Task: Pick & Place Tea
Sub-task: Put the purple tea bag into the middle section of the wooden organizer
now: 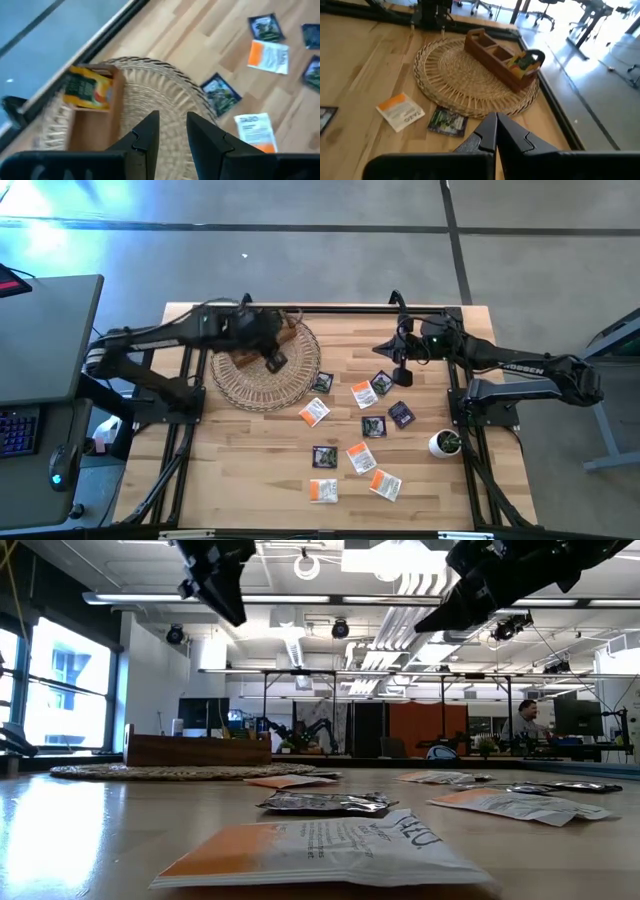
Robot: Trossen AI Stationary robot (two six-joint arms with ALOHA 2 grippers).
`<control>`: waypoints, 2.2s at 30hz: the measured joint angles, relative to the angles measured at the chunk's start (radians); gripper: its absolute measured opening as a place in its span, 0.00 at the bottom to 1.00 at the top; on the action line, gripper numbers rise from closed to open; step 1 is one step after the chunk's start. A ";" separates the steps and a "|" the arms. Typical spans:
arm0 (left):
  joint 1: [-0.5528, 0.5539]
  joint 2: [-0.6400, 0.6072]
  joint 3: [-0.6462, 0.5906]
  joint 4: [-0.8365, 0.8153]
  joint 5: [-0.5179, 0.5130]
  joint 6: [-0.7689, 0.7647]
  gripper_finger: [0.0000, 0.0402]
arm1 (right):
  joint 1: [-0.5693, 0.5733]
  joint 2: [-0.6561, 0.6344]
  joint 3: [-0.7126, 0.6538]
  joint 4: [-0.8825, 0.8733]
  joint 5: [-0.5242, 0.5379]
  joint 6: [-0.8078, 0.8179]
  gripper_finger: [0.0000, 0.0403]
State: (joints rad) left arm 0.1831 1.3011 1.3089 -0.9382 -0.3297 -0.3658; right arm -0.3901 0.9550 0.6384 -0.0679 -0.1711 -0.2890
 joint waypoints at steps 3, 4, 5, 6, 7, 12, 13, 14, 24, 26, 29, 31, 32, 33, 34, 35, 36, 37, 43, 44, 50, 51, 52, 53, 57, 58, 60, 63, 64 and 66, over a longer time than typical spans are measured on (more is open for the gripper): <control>-0.060 -0.051 -0.163 0.123 -0.027 -0.068 0.24 | 0.000 0.001 0.000 -0.022 0.000 -0.019 0.03; -0.079 -0.059 -0.216 0.188 -0.028 -0.087 0.24 | 0.000 0.002 0.000 -0.019 0.000 -0.033 0.04; -0.097 -0.061 -0.264 0.271 -0.019 -0.101 0.24 | 0.000 0.004 0.000 -0.017 0.000 -0.047 0.05; -0.111 -0.061 -0.304 0.356 -0.002 -0.111 0.24 | 0.000 0.006 0.000 -0.017 0.001 -0.064 0.06; -0.121 -0.061 -0.344 0.432 0.024 -0.117 0.24 | 0.000 0.008 0.000 -0.010 0.009 -0.087 0.07; -0.140 -0.009 -0.466 0.767 0.114 -0.139 0.24 | 0.000 0.009 0.000 0.075 0.069 -0.152 0.09; -0.140 0.006 -0.480 0.785 0.143 -0.150 0.24 | 0.000 0.009 0.000 0.068 0.064 -0.142 0.09; -0.140 0.017 -0.489 0.785 0.174 -0.155 0.24 | 0.000 0.009 0.000 0.059 0.047 -0.131 0.09; -0.110 0.222 -0.483 1.060 0.331 -0.093 0.24 | 0.010 0.040 0.002 -0.023 -0.063 -0.051 0.15; -0.111 0.237 -0.484 1.110 0.357 -0.053 0.24 | 0.018 0.068 0.002 -0.041 -0.036 -0.039 0.20; -0.096 0.265 -0.458 1.120 0.363 0.010 0.24 | 0.030 0.129 0.001 -0.066 0.016 0.012 0.29; -0.082 0.268 -0.453 1.102 0.366 0.026 0.24 | 0.038 0.180 0.002 -0.064 0.038 0.061 0.35; -0.075 0.268 -0.447 1.106 0.365 0.029 0.24 | 0.039 0.205 0.001 -0.074 0.060 0.081 0.38; -0.068 0.266 -0.442 1.109 0.365 0.030 0.24 | 0.041 0.231 0.001 -0.076 0.073 0.097 0.40; -0.061 0.265 -0.442 1.107 0.365 0.031 0.24 | 0.044 0.253 0.001 -0.077 0.092 0.105 0.43; -0.056 0.264 -0.442 1.092 0.365 0.030 0.24 | 0.045 0.272 0.001 -0.092 0.117 0.102 0.45; -0.051 0.267 -0.443 1.075 0.365 0.028 0.24 | 0.045 0.290 0.001 -0.113 0.140 0.086 0.46; -0.046 0.268 -0.444 1.056 0.365 0.024 0.24 | 0.047 0.306 0.001 -0.134 0.166 0.063 0.47; -0.046 0.280 -0.444 0.995 0.310 -0.004 0.24 | 0.050 0.337 0.000 -0.161 0.167 -0.085 0.48; -0.046 0.292 -0.443 1.002 0.297 -0.020 0.24 | 0.050 0.338 0.000 -0.132 0.140 -0.090 0.48; -0.046 0.321 -0.442 0.999 0.286 -0.035 0.24 | 0.068 0.389 0.001 0.140 -0.039 -0.119 0.48; -0.046 0.325 -0.444 0.985 0.286 -0.042 0.24 | 0.080 0.412 0.001 0.179 -0.049 -0.137 0.48; -0.046 0.325 -0.445 0.975 0.288 -0.050 0.24 | 0.093 0.437 0.001 0.223 -0.052 -0.145 0.48; -0.046 0.325 -0.445 0.976 0.294 -0.056 0.24 | 0.106 0.465 0.001 0.270 -0.049 -0.147 0.48; -0.061 0.323 -0.444 0.943 0.339 -0.028 0.24 | 0.147 0.583 0.002 0.391 -0.015 -0.143 0.48; -0.071 0.323 -0.444 0.940 0.347 0.005 0.24 | 0.152 0.612 0.002 0.416 -0.002 -0.143 0.48; -0.092 0.323 -0.444 0.947 0.343 0.088 0.24 | 0.158 0.663 0.002 0.471 0.031 -0.140 0.48; -0.127 0.323 -0.444 0.951 0.303 0.207 0.24 | 0.156 0.724 0.004 0.507 0.103 -0.097 0.48; -0.138 0.323 -0.444 0.952 0.281 0.237 0.24 | 0.152 0.739 0.010 0.508 0.133 -0.067 0.48; -0.156 0.350 -0.443 0.974 0.221 0.287 0.24 | 0.141 0.765 0.024 0.512 0.197 0.010 0.48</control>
State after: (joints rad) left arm 0.0270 1.6509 0.8657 0.0361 -0.1088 -0.0792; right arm -0.2487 1.7199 0.6627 0.4442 0.0262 -0.2786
